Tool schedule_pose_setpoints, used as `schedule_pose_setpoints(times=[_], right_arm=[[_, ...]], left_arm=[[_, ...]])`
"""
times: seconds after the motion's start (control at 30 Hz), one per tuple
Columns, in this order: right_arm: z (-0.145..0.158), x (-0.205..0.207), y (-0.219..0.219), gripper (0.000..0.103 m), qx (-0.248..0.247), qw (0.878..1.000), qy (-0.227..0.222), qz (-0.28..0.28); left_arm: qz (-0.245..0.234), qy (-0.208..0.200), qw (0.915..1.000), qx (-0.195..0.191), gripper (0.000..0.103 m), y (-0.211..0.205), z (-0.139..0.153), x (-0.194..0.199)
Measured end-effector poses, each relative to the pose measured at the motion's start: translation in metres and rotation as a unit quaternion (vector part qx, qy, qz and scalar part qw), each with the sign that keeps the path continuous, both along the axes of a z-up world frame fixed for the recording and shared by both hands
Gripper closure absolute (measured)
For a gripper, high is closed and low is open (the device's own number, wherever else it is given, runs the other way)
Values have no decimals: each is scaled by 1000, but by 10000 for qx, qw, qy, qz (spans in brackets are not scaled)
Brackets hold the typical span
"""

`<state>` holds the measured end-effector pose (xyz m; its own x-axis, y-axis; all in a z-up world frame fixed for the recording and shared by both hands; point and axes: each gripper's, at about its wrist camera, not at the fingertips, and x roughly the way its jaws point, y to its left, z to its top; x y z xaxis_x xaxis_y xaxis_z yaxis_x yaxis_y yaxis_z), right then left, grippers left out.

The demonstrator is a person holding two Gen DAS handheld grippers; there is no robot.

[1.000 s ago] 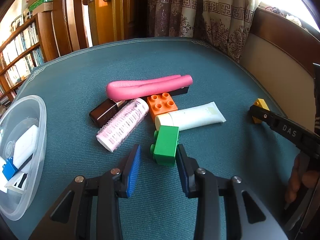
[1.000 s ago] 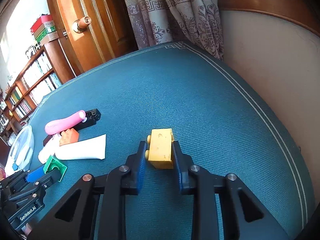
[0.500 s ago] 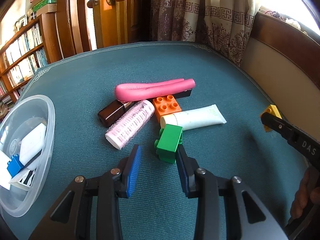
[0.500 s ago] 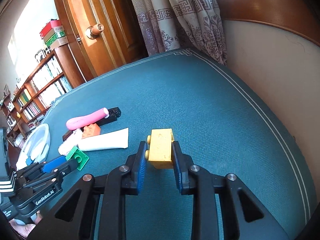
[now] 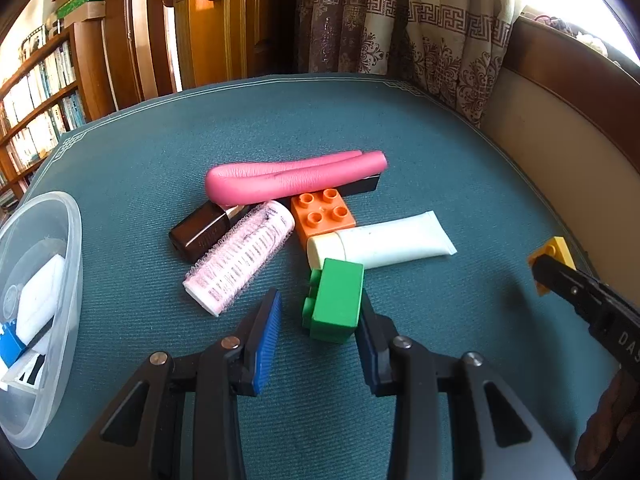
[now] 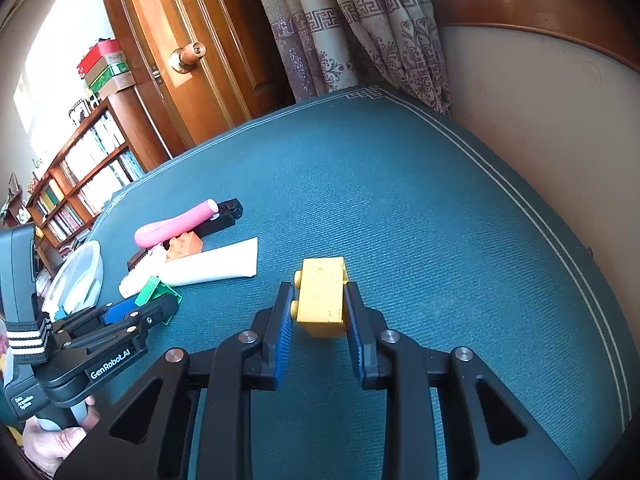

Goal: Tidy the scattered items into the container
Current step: 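Carry the green and yellow bricks over the clear bowl with both tools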

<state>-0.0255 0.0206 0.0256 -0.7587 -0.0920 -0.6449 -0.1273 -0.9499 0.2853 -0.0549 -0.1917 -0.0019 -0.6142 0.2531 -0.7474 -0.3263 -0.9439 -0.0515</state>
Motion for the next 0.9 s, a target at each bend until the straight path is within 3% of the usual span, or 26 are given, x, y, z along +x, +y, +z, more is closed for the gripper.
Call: schedule_pose_setpoints(times=[0.07, 0.9], right_arm=[[0, 1, -2, 76, 10, 10000, -2, 24], [17, 1, -61, 76, 107, 9980, 139, 614]], left_arm=[[-18, -15, 10000, 35, 78, -1, 0, 0], [500, 431, 9977, 143, 78, -66, 32, 33]])
